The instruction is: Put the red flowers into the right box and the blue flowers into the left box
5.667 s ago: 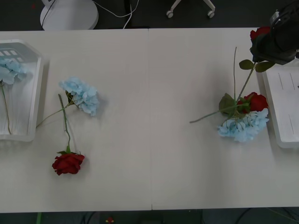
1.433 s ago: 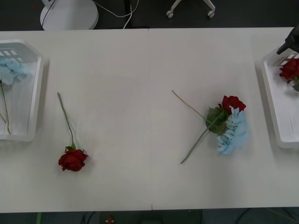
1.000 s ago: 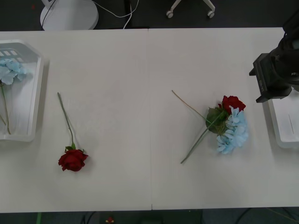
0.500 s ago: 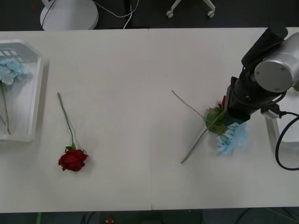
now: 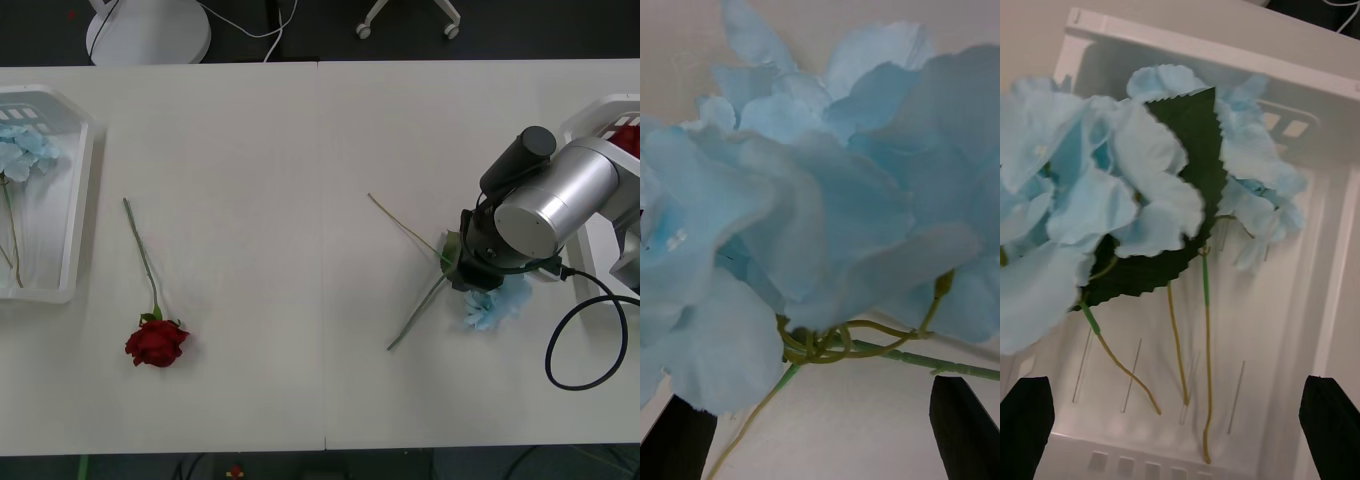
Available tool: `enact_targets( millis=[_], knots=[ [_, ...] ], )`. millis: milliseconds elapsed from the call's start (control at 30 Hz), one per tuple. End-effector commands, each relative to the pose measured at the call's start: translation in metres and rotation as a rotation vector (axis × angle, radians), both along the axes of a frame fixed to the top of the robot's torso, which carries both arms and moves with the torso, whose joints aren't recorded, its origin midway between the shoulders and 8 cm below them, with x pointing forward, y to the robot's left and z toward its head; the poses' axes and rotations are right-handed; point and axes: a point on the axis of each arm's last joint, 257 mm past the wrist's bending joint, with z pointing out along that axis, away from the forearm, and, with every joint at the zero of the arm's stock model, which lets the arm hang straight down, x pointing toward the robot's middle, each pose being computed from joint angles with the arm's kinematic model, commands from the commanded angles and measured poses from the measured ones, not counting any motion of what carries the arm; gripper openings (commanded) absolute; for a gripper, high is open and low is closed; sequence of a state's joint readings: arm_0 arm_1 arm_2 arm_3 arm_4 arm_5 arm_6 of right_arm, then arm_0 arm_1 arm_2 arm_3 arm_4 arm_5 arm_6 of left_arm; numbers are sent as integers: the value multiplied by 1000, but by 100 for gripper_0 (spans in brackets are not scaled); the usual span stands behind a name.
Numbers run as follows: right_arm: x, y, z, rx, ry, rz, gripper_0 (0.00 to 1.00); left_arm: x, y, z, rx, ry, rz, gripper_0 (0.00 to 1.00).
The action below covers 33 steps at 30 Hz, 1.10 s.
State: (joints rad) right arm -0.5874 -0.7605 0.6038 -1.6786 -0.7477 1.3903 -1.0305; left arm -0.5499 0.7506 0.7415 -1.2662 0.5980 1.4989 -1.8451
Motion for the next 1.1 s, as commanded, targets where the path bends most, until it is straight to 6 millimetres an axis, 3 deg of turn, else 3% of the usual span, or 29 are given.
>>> enact_targets(
  millis=[33, 100, 200, 267, 333, 467, 567, 633, 700, 767, 833, 900, 1100],
  knots=[
    [8, 9, -13, 6, -13, -31, 82, -14, -14, 46, 65, 0, -79, 95],
    [12, 8, -16, 2, -22, -36, 82, -16, -35, 45, 58, 30, -126, 94],
    [14, 3, -21, -14, -22, -39, 92, -20, -79, 42, 18, 92, -148, 96],
    [13, 1, -23, -18, -16, -40, 93, -26, -102, 36, 4, 143, -133, 97],
    [12, 1, -25, -19, -11, -39, 93, -34, -131, 21, 7, 223, -106, 98],
    [11, -3, -29, -23, 2, -43, 94, -24, -180, 2, -4, 233, -92, 98],
    [12, -5, -34, -22, 8, -46, 93, -25, -220, -28, -73, 263, -85, 100],
    [12, -9, -40, -26, 12, -49, 89, -34, -246, -64, -126, 322, -76, 100],
    [12, -12, -44, -31, 13, -49, 81, -44, -261, -91, -138, 373, -74, 100],
    [13, -14, -47, -32, 15, -52, 66, -54, -272, -114, -122, 420, -73, 100],
    [12, -15, -49, -32, 19, -53, 24, -55, -284, -136, -69, 433, -80, 100],
    [12, -16, -49, -33, 19, -51, 3, -57, -290, -148, -29, 451, -91, 100],
    [14, -21, -47, -43, 15, -44, 0, -61, -304, -181, 18, 511, -121, 100]
  ],
)
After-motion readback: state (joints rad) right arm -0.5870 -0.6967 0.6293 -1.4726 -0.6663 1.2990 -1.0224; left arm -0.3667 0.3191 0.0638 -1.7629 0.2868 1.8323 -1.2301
